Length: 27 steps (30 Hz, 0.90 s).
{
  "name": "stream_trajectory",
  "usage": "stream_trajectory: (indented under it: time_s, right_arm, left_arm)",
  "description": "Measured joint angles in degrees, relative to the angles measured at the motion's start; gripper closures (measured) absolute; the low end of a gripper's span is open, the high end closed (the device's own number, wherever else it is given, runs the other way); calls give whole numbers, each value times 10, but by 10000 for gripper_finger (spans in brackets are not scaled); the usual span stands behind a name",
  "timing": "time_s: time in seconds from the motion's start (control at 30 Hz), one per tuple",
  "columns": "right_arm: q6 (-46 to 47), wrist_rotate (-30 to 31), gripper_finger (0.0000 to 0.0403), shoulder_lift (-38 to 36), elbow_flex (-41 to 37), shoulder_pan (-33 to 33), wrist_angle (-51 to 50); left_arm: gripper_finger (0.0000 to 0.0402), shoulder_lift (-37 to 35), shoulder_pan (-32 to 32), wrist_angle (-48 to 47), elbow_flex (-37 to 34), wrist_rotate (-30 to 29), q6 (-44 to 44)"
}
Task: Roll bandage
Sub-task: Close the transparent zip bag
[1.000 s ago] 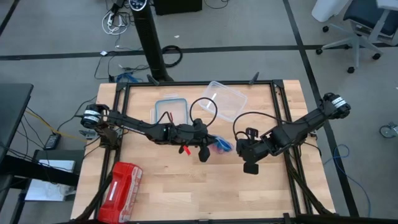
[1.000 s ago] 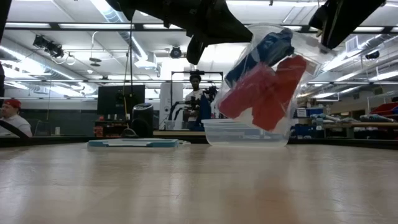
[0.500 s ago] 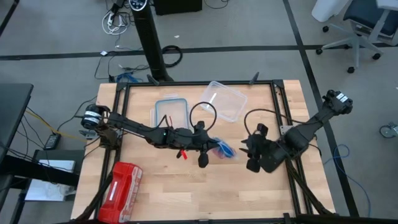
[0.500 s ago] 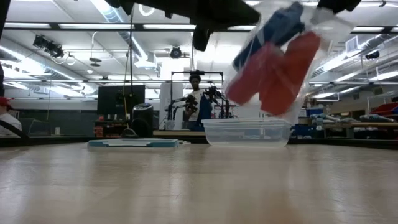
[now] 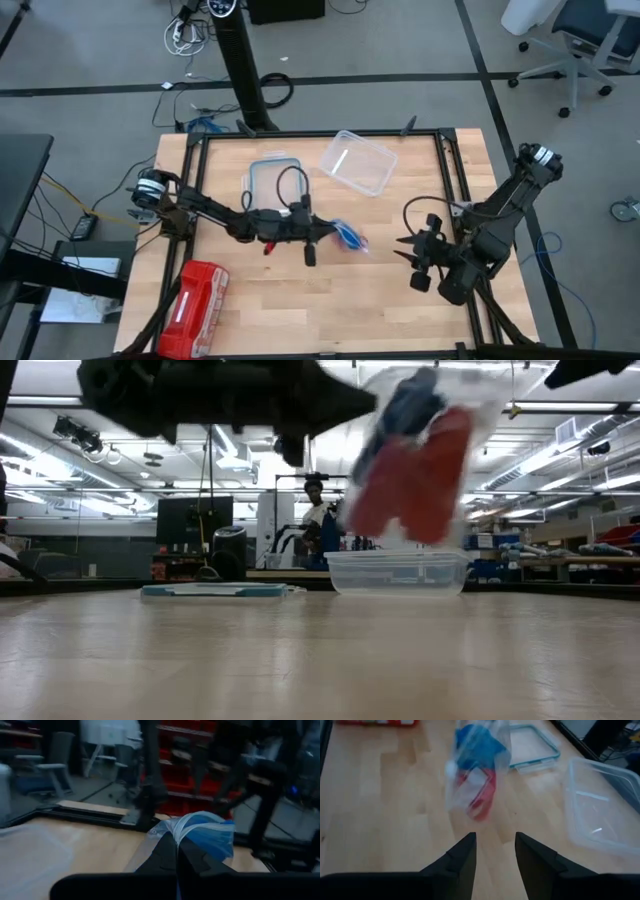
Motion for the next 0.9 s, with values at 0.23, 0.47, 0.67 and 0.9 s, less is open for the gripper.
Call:
stream_trajectory:
  time_s: [0.23, 0.47, 0.67, 0.9]
  right_arm:
    - [-56, 5, 268, 4, -57, -71, 135]
    - [-221, -116, 268, 5, -77, -151, 339]
    - [-248, -156, 270, 6, -90, -192, 368]
    - [-260, -170, 271, 6, -91, -200, 378]
  left_arm:
    - [402, -2, 6, -3, -22, -21, -42]
    - [402, -3, 1, -13, -18, -42, -44]
    - [402, -3, -1, -13, -18, -45, -57]
    - [402, -3, -6, -7, -18, -79, -57]
